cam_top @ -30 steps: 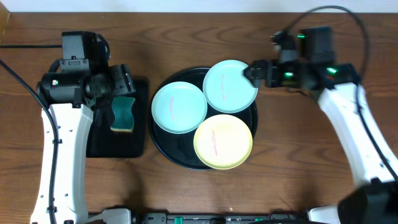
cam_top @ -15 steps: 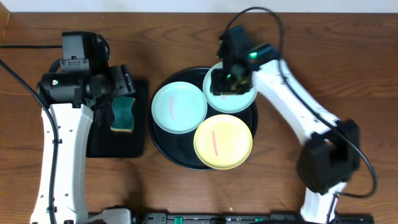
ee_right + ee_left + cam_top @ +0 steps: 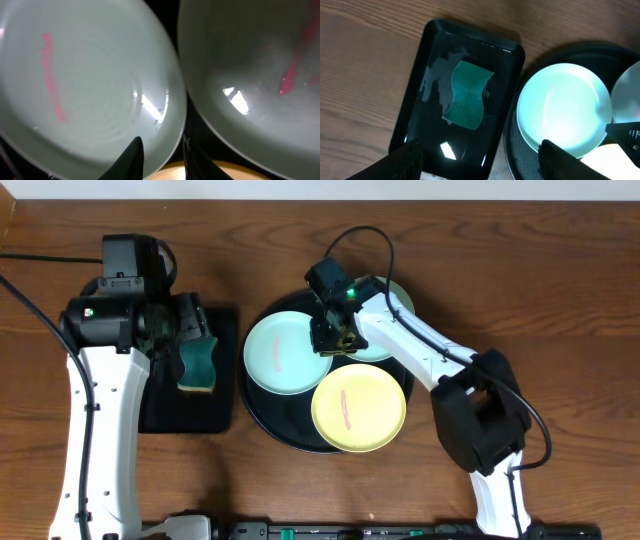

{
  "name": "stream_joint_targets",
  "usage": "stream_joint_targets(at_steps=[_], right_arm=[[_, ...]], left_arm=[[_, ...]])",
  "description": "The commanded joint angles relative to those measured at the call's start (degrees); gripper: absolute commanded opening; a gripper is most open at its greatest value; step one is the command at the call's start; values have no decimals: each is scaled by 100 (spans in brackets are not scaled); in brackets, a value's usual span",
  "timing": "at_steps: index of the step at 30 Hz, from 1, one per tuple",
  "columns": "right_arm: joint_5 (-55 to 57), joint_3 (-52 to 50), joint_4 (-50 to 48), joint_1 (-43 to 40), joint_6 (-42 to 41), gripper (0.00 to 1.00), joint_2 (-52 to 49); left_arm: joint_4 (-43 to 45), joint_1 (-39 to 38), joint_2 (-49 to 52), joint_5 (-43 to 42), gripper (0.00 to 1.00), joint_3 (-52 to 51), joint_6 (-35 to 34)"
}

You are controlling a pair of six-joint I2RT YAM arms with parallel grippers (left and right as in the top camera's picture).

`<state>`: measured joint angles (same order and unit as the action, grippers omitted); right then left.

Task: Clean dirty plates on tray and stack at the side
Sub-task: 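Move right gripper to the top pale green plate and grip its rim, then lower left gripper into the black tray and grasp the green sponge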

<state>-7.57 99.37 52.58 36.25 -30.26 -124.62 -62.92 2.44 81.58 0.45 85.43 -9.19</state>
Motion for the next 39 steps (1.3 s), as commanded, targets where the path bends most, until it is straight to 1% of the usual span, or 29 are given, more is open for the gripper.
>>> stream_joint_targets(at_steps=[1,5,9,14,25,35,39], right_arm=[[391,63,-11,48,-170,24,-164],[435,59,-50,59,-188,23,-284],[426,59,-103,61,-186,19,-424],[426,59,-111,79,-184,18,-610],[428,76,-63,66,-136,22,-621],[415,243,66,39,-31,22,-610],[457,240,-24,17,37,12,-612]], left_arm=[[-42,-26,11,197,74,105,-55],[-55,-26,11,197,74,103,-55],[-57,-26,11,199,74,103,-52],[-57,-26,11,199,74,103,-52],[-59,-26,136,197,74,103,-52],[-52,-26,400,199,74,103,-52],[-52,-26,426,289,74,103,-52]])
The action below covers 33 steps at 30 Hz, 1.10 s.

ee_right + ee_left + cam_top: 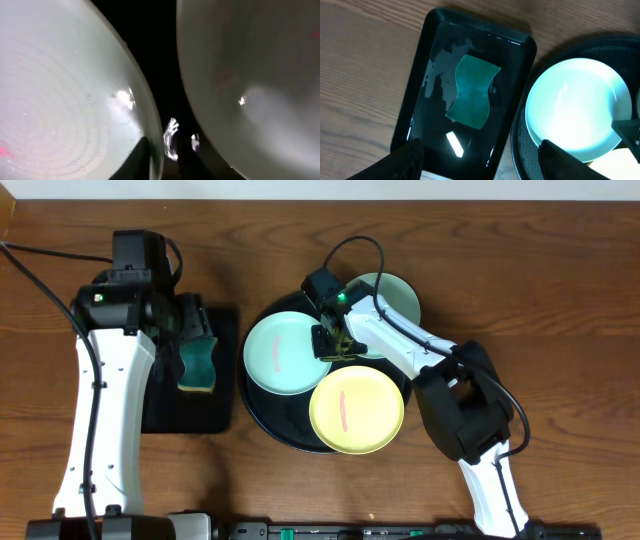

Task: Clean dirty plates on tray and stack at the side
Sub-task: 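Lower left gripper into the black tray and grasp the green sponge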

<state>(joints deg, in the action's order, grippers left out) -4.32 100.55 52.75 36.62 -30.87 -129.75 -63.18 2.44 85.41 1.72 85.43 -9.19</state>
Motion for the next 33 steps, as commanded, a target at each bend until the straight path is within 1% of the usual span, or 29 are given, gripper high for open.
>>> stream_joint_targets(at_steps=[1,3,4,5,11,18,21,24,25,27,30,33], right_arm=[[131,122,-81,-20,107,8,-98],[136,120,-173,-13,129,1,-101],[138,116,-219,-13,155,1,-101],[151,109,-256,-13,177,1,-103],[299,90,-310,-13,227,1,-170],[273,87,-319,7,297,1,-407],[232,87,-332,7,352,1,-411],[234,87,-350,17,378,1,-411],[232,87,-350,20,393,1,-411],[234,87,-350,17,402,1,-411],[232,87,-348,20,426,1,-411],[234,87,-352,24,437,1,-411]], left_arm=[[-28,-26,44,236,74,103,-52],[-42,-26,44,385,73,98,-50],[-44,-26,44,433,73,92,-50],[-44,-26,44,459,70,72,-50],[-2,-26,81,461,63,-181,-50],[245,-26,369,455,58,-688,-44],[531,-26,581,455,55,-892,203],[715,-22,903,459,52,-951,660],[765,-2,1029,459,52,-951,911],[859,85,1268,457,48,-951,1169],[1010,289,1663,358,45,-951,1202],[1117,463,2026,-166,43,-951,1250]])
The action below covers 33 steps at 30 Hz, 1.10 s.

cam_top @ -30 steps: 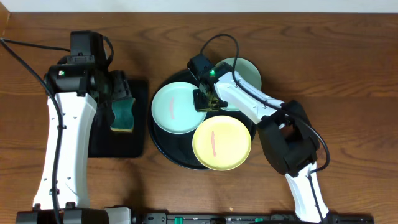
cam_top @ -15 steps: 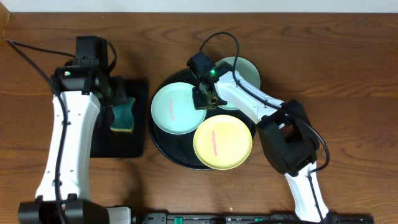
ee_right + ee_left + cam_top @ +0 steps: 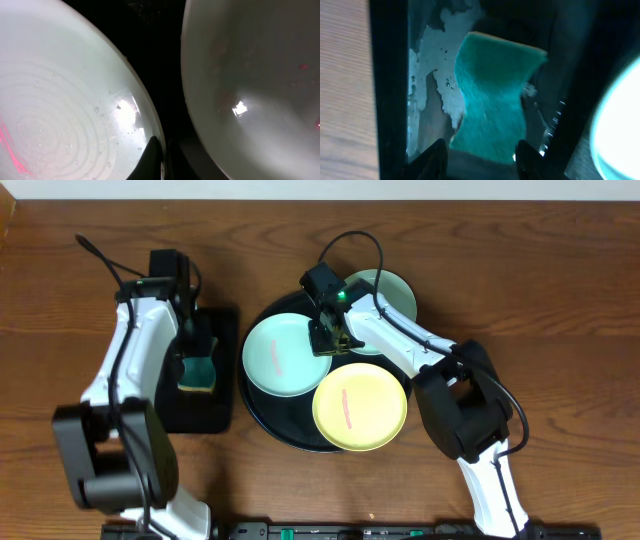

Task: Clean dirty plates on tray and stack at the side
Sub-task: 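Lower left gripper into the black tray and grasp the green sponge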

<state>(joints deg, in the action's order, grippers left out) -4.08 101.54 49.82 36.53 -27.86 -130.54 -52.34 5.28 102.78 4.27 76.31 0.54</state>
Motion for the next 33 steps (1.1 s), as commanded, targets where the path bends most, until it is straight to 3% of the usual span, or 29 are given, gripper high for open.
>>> stream_joint_targets(at_steps=[1,14,24,25,26,33], right_arm=[[210,-11,-63,33,136,1,-332],[210,-11,-79,33,133,1,-332],[212,-11,-79,33,136,1,-332],[212,-11,-79,33,136,1,-332],[210,-11,-81,33,136,1,-332],[212,-11,-81,33,136,1,-332]], left_arm=[[68,210,404,-667,43,-39,350],[343,203,922,-881,36,-109,343],[962,205,922,-754,36,-730,66],[964,205,922,-756,25,-732,66],[962,205,922,-758,9,-732,66],[883,205,710,-839,7,-616,-85]])
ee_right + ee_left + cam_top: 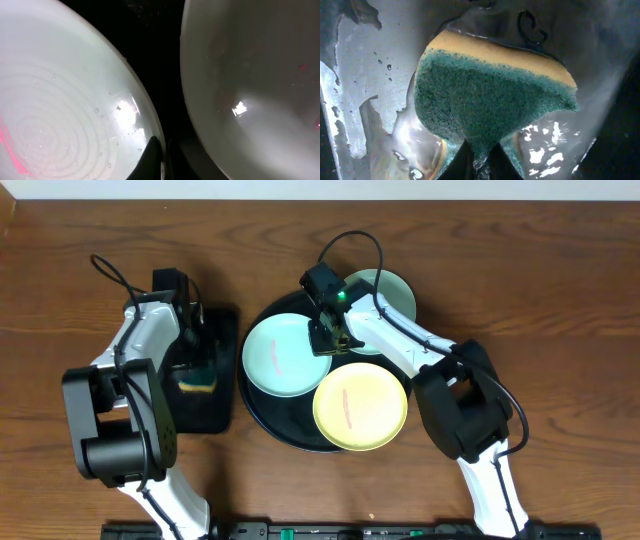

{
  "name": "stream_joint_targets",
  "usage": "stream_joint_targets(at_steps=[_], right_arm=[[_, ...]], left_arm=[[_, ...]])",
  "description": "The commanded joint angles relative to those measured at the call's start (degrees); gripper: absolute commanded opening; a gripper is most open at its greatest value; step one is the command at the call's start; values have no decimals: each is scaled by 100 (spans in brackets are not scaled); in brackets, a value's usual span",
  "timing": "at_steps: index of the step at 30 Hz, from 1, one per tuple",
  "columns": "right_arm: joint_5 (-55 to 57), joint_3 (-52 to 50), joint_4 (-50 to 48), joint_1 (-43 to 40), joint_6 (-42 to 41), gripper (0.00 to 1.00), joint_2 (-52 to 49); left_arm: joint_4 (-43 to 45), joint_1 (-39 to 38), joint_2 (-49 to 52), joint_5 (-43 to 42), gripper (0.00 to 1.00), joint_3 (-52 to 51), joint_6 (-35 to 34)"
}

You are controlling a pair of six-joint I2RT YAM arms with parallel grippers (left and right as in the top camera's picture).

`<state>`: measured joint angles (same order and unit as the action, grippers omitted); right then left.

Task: Clean dirty plates on tray and stack at the side
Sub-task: 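Lower left gripper into the black tray and grasp the green sponge, then scrub the pale green plate with the sponge in the left gripper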

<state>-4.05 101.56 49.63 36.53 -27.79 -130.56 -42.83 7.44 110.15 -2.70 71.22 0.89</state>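
Note:
A green sponge with a yellow layer (490,95) lies in the wet black rectangular tray (215,415). My left gripper (480,161) is down in that tray, shut on the sponge's near edge. On the round black tray (275,420) sit a light blue plate (280,352), a pale green plate (392,292) and a yellow plate (360,408), each with a pink streak. My right gripper (162,154) is shut on the right rim of the light blue plate (60,100), beside the pale green plate (250,75).
Water pools in the rectangular tray around the sponge (355,85). Bare wooden table (560,300) lies right of the round tray. Cables run from both arms along the back.
My left gripper, open just above the sponge before, is now low in the tray and shut on the sponge's near edge. The right gripper and the plates have not moved.
My left gripper hung open high over the rectangular tray while the right stood open above the gap between the blue and green plates. The right then sat at the blue plate's rim and was shut on it. The left came down close to the sponge and now pinches it.

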Motion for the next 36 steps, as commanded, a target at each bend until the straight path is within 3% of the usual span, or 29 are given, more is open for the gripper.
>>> stream_joint_targets(at_steps=[1,13,15,25,30,36], right_arm=[[210,-13,-63,33,129,1,-330],[208,-13,-81,31,127,1,-330],[208,-13,-83,31,127,1,-330],[208,-13,-79,31,127,1,-330],[208,-13,-70,31,127,1,-330],[210,-13,-66,31,127,1,-330]], left_arm=[[-105,-13,-111,-140,8,-61,-120],[-210,-74,-2398,-170,7,144,-658],[-205,-223,-2564,-520,7,144,-861],[144,-1276,-1897,-592,7,-57,-2321],[205,-1738,-1241,326,7,-57,-3252],[223,-1982,-623,334,7,-61,-3530]])
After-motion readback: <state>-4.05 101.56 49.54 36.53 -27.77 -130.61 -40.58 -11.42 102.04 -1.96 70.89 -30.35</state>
